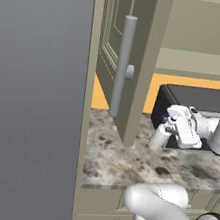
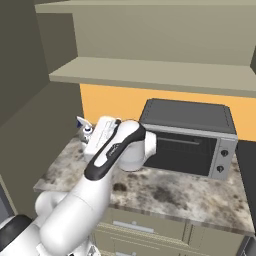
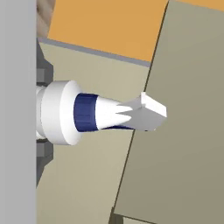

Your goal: Move the cutting board and knife to the sink. Then move spray from the cabinet to the counter.

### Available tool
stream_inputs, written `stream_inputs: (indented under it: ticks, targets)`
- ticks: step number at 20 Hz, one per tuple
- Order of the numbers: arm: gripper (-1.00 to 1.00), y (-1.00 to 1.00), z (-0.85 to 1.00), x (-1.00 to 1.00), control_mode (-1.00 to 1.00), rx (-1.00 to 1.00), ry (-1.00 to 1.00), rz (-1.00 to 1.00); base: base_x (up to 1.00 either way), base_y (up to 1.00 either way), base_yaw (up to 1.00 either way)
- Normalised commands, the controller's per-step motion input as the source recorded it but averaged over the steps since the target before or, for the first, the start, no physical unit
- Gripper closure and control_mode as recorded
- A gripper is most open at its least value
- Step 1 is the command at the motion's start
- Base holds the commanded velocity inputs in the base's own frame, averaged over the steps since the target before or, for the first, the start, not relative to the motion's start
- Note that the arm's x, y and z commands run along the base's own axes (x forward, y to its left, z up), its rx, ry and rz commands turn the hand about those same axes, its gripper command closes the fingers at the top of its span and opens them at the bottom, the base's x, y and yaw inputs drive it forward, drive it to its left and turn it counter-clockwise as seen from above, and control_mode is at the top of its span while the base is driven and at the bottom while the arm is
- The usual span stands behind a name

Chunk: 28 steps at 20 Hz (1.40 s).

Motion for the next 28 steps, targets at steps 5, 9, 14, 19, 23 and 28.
stream_inputs:
  ticks: [5,9,14,19,23,28]
  targets:
    - [1.0,0.12,-0.25,0.0,-1.0,0.0,0.02,-0.21,0.0,0.0,0.0]
    - [1.0,0.1,-0.27,0.04,-1.0,0.0,0.0,-0.19,0.0,0.0,0.0]
    - [1.0,0.11,-0.38,0.15,-1.0,0.0,0.0,-0.16,0.0,0.0,0.0]
    - [1.0,0.06,-0.37,0.2,-1.0,0.0,0.0,-0.13,0.0,0.0,0.0]
    - [1.0,0.02,-0.36,0.29,-1.0,0.0,0.04,-0.07,0.0,0.0,0.0]
    - [1.0,0.0,-0.32,0.27,-1.0,0.0,0.06,-0.02,0.0,0.0,0.0]
